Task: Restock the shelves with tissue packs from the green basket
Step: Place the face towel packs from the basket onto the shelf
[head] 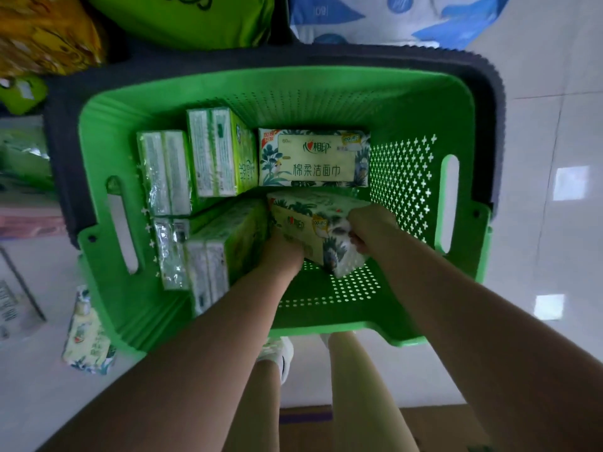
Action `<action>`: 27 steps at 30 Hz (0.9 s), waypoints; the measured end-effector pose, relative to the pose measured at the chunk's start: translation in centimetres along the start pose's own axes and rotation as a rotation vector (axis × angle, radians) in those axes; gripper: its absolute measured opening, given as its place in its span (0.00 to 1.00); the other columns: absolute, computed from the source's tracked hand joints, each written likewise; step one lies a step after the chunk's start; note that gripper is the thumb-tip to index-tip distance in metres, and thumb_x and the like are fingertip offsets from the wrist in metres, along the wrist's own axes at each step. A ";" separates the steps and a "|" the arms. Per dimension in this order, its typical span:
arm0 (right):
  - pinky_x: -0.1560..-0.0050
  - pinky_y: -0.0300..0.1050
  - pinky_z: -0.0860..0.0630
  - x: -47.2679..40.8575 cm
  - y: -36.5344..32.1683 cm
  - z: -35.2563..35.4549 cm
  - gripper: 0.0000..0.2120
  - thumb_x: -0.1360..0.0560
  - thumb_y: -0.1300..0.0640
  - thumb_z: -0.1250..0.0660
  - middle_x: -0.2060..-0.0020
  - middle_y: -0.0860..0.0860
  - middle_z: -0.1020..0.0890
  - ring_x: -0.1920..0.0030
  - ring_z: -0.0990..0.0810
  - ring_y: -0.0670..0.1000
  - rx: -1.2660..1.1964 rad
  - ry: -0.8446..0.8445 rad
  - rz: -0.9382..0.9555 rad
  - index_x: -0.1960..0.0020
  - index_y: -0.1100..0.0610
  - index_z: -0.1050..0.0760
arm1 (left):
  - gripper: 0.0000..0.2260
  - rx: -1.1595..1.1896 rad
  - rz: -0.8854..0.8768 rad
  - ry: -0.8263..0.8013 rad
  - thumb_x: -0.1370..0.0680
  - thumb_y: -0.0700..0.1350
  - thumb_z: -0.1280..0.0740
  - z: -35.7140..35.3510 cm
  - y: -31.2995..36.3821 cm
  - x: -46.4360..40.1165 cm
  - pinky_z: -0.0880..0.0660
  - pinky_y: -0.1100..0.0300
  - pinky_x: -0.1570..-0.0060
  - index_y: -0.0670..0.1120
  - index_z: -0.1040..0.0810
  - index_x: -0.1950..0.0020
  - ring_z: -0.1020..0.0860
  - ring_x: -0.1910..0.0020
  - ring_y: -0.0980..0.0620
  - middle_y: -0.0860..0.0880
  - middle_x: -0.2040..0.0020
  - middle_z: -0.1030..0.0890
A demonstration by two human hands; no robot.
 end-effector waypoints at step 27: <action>0.65 0.50 0.21 30.0 -0.4 12.3 0.09 0.25 0.69 0.49 0.80 0.52 0.33 0.85 0.34 0.46 -0.444 -0.010 0.181 0.58 0.63 0.31 | 0.22 0.925 -0.081 -0.156 0.21 0.61 0.48 14.3 5.1 19.2 0.38 0.44 0.32 0.48 0.25 0.43 0.27 0.38 0.43 0.44 0.41 0.21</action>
Point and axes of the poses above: each hand's wrist, its own x-axis away from the middle knuckle, its own z-axis out of the back of the hand, y = z × x, the point moved 2 cm from there along -x, towards the middle knuckle
